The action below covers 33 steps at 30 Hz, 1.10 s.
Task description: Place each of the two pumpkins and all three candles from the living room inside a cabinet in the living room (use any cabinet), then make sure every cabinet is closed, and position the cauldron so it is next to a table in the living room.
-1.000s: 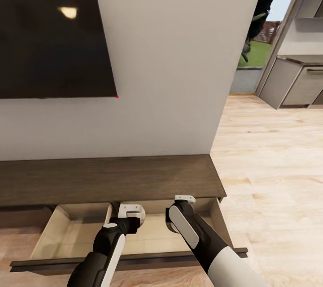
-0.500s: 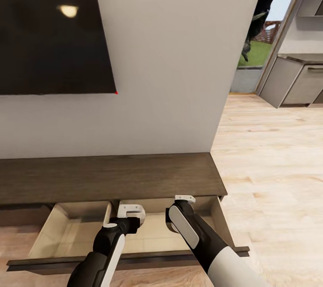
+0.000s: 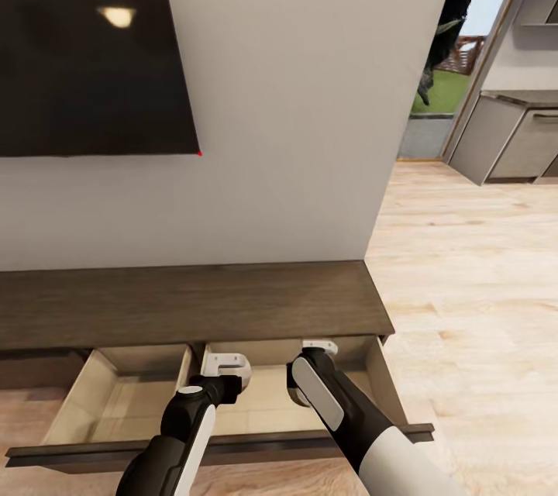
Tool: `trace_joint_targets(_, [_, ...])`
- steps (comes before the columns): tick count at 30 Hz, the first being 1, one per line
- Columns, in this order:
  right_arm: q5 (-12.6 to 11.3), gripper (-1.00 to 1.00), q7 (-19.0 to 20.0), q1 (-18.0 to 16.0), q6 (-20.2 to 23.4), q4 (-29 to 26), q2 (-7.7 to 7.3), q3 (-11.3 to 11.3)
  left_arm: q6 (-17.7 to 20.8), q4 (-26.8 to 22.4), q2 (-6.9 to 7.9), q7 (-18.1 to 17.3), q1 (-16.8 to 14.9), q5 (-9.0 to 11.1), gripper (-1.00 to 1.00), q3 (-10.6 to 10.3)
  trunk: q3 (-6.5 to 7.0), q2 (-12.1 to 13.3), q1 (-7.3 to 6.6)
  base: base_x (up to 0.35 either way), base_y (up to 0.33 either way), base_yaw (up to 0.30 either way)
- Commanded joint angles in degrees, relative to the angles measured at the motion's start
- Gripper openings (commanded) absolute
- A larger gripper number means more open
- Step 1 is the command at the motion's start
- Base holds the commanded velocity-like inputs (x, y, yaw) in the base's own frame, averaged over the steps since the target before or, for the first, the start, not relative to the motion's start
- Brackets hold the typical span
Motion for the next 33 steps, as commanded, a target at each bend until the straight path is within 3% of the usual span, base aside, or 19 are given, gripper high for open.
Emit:
trace_joint_targets(1, [-0.05,-1.0,0.72,-0.01,0.01,0.23,0.0,0.0,0.0,-0.01,0.0,-0.01,0.0,-0.02,-1.0,-0.01,-0.18,-0.42,0.22,0.0,0.0,0.0])
trace_joint_targets(8, [0.2,-1.0,6.65,-0.01,-0.04,0.48,0.0,0.08,0.0,-0.01,0.0,-0.01,0.0,-0.02,-1.0,-0.02,-1.44,-3.22,1.76,0.0,0.0,0.0])
trace_joint_targets(33, [0.55,-1.0,7.15,-0.01,-0.19,0.83,0.0,0.09,-0.03,0.05,0.0,-0.01,0.0,-0.11,-1.0,-0.04,-5.93,-13.25,7.25,0.0,0.0,0.0])
